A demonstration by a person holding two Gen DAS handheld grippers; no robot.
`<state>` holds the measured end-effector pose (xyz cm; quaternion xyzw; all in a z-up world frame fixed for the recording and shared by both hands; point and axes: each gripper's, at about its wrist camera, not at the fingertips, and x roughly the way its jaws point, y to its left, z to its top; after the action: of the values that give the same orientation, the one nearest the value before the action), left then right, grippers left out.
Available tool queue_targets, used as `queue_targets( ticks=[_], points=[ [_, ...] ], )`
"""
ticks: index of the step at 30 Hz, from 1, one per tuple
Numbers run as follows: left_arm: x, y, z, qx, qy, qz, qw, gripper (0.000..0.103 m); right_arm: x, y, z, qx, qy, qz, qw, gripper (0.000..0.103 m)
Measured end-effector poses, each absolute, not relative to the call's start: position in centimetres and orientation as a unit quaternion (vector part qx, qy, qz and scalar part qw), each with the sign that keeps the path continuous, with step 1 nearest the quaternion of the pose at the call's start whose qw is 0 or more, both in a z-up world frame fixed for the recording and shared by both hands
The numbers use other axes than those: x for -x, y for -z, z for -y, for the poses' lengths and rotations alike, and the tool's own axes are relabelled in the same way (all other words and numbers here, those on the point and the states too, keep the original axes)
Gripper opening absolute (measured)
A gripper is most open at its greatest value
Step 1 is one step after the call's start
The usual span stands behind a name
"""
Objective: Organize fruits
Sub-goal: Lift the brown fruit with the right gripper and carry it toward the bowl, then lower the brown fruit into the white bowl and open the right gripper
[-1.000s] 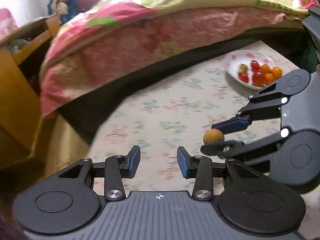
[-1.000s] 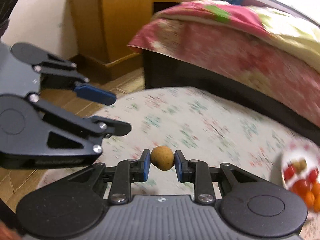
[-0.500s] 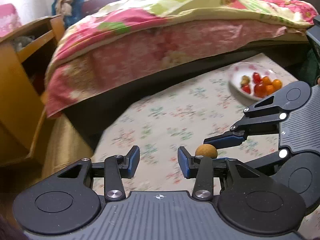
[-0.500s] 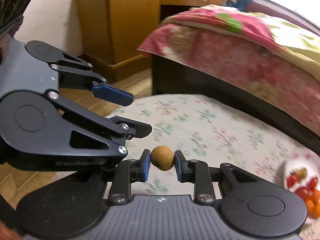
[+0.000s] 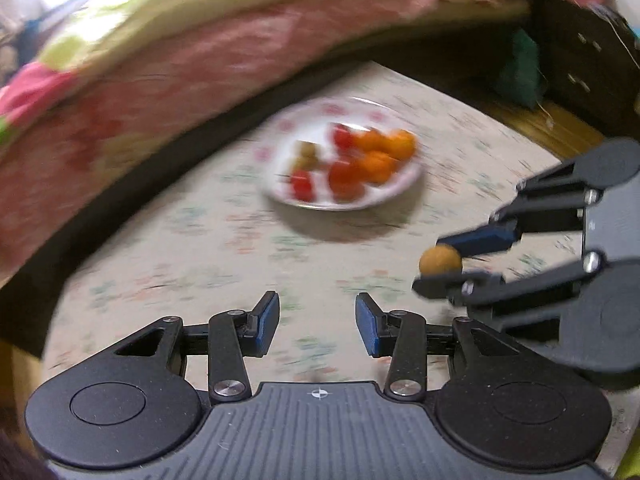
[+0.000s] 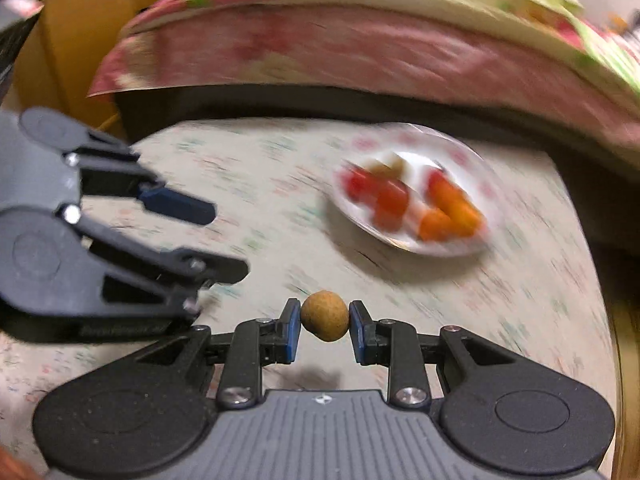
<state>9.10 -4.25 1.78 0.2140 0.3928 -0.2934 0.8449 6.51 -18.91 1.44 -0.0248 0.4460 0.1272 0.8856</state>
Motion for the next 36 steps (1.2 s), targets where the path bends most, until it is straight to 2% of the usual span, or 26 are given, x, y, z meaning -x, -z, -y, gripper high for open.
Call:
queue_targets(
  ticks=[11, 20, 23, 25, 27, 36],
  points=[
    [-8.7, 1.5, 10.2, -0.207, 0.289, -0.424, 0.833, 0.05, -6.1, 0.2, 24.7, -0.006, -0.091, -0.451, 0.888, 0.027],
    [-8.2, 3.2, 9.3, -0.185, 0.276, -0.438, 0.836, 0.054, -5.6, 2.3, 23.9, 0.009, -0.104, -0.463, 0.88, 0.027],
    [-8.3, 3.7, 8.8, -0.177, 0.275, -0.44, 0.836, 0.059, -5.5, 3.2, 23.9, 0.01, -0.108, -0.471, 0.876, 0.027],
    [-8.4, 3.8, 8.6, -0.18, 0.27, -0.437, 0.839, 0.07, -5.2, 3.2, 24.1, 0.011, -0.114, -0.463, 0.879, 0.027],
    [-8.5, 3.9, 8.4, -0.177, 0.268, -0.437, 0.84, 0.075, -5.0, 3.3, 24.5, 0.003, -0.118, -0.459, 0.881, 0.027],
    [-8.3, 4.2, 8.5, -0.18, 0.269, -0.428, 0.844, 0.081, -4.8, 3.2, 24.8, -0.003, -0.121, -0.455, 0.882, 0.027]
  ],
)
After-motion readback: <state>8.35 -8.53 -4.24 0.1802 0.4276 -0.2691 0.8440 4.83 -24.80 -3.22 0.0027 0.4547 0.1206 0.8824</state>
